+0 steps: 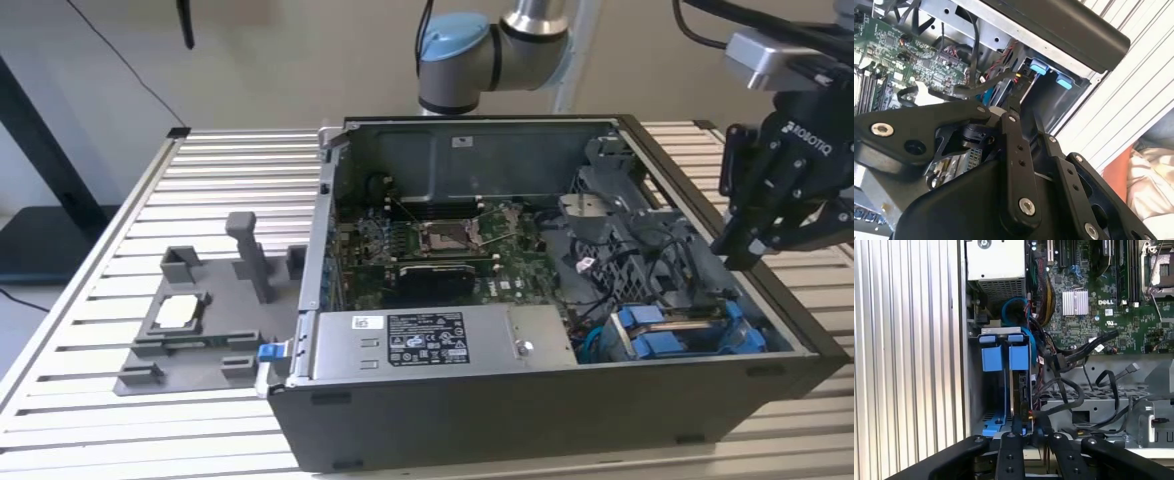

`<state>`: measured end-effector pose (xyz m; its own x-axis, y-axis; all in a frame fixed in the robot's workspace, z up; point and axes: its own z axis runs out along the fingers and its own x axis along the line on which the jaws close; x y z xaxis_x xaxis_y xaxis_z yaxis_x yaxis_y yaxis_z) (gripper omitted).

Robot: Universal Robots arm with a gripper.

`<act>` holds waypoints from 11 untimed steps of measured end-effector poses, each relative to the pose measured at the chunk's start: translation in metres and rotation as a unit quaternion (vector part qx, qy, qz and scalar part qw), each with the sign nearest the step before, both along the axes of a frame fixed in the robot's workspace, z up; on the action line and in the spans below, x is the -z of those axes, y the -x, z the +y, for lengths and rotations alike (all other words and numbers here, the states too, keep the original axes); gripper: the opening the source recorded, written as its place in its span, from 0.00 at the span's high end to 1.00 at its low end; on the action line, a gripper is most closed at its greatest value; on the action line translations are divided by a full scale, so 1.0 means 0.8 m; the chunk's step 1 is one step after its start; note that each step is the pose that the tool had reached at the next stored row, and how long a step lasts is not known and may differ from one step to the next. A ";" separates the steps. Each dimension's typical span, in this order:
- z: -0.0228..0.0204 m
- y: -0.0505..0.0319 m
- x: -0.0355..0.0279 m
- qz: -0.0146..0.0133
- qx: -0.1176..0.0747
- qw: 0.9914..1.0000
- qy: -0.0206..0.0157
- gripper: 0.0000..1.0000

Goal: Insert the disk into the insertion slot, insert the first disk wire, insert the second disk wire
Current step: 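Insert the first disk wire, then insert the second disk wire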

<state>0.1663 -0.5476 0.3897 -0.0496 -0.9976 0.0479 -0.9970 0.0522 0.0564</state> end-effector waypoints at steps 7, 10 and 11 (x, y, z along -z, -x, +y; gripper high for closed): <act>0.0145 0.014 0.0002 -0.003 0.000 1.000 0.000 0.73; 0.0208 0.024 0.0005 -0.006 0.000 1.000 0.000 0.73; 0.0218 0.026 0.0006 -0.006 0.000 1.000 0.000 0.73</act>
<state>0.1454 -0.5301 0.3892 -0.0503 -0.9976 0.0472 -0.9977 0.0524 0.0438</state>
